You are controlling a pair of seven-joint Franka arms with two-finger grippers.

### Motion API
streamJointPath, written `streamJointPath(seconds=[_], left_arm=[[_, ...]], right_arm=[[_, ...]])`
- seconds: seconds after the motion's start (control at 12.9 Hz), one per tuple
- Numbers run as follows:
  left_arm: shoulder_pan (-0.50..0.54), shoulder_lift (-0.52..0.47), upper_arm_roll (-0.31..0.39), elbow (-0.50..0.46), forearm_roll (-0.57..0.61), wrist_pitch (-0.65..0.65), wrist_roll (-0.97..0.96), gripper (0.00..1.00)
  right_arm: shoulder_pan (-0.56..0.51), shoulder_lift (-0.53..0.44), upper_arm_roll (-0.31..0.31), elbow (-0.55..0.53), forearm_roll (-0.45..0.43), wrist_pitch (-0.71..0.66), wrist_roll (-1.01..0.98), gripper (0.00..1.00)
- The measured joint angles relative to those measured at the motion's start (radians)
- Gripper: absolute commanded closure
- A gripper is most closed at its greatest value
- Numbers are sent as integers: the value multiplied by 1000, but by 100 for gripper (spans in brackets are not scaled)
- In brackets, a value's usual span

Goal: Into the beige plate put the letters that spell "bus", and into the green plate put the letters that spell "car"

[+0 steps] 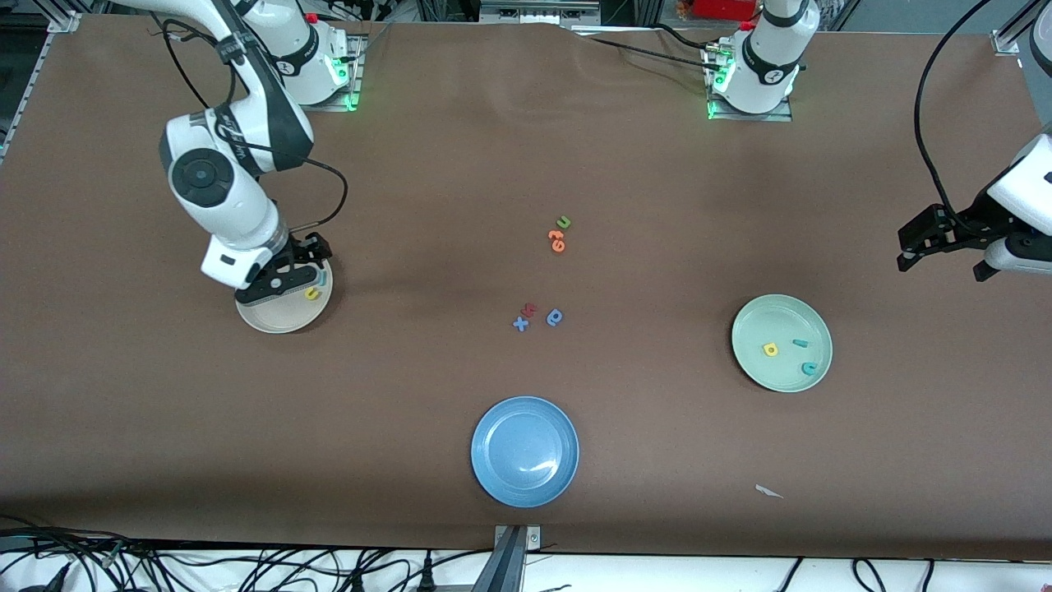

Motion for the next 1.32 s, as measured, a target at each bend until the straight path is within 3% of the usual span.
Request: streamJointPath(seconds=[0.31,0.54,0.7,1.01,1.32], left_arm=[[-2,0,-1,0,0,0,0,0],[-2,0,-1,0,0,0,0,0],[-2,0,-1,0,0,0,0,0],[-3,0,-2,0,0,0,0,0],[-3,0,-2,0,0,0,0,0]], right_arm=[[28,-20,-39,242,122,-280,-5,0],[159,-56,-246,339,211,-420,-35,0],[190,-81,-320,388,238,-502,-71,0],[192,-95,-353,518,242,-652,-85,0],[192,-93,-365,543,242,-678,-110,0]])
